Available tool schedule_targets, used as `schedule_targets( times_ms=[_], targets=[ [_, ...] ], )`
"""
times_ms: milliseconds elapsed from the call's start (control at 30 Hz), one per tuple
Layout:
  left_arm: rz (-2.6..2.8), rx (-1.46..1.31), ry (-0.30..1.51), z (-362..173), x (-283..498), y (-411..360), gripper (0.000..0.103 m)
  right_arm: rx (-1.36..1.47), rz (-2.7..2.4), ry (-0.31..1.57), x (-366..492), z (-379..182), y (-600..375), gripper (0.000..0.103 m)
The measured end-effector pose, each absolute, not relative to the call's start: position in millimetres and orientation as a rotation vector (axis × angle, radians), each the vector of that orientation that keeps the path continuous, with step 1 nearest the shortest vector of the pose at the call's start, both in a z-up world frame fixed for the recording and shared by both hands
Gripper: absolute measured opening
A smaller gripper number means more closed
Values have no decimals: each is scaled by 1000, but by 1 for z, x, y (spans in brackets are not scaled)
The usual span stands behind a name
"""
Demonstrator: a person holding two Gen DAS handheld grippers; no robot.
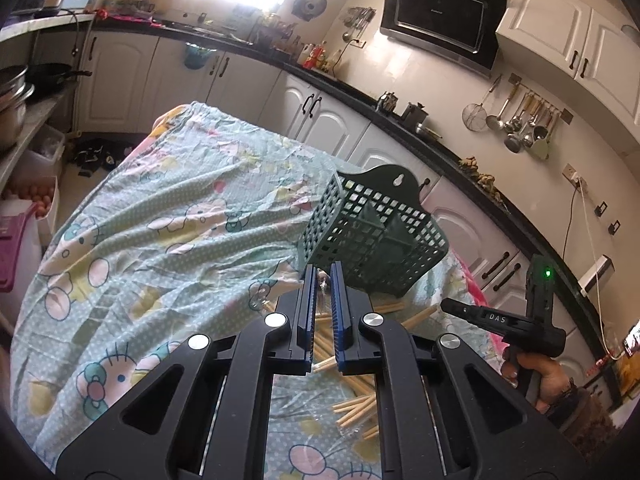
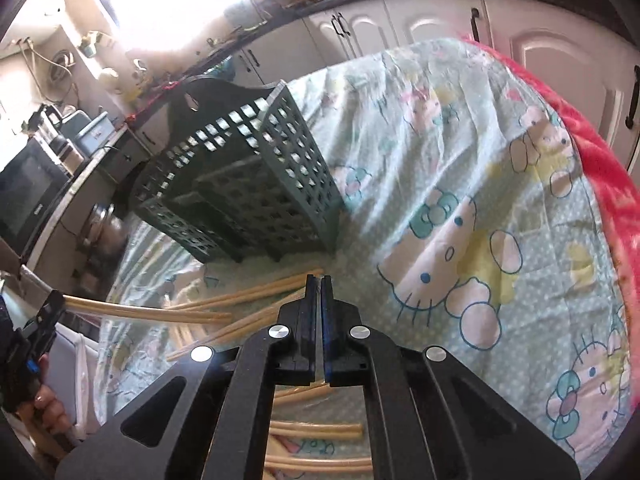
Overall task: Organize utensils
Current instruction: 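Lift the held chopsticks off the sheet with both tools, then carry the chopsticks over the green caddy with both tools, tips pointing down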
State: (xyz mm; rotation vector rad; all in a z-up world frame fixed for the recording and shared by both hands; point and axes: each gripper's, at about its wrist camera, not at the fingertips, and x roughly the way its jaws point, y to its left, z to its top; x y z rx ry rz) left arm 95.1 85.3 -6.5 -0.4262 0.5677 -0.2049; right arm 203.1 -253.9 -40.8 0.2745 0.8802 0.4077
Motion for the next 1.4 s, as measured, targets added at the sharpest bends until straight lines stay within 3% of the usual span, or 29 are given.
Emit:
schedule_targets(
  times_ms=[633,1400],
  targets=[
    [-280,-295,526,47,101,54,3,-89,601,538,137,75,-170,2],
    [-349,-209,353,161,118,23,3,-132,608,308,140,185,-166,2]
  ],
)
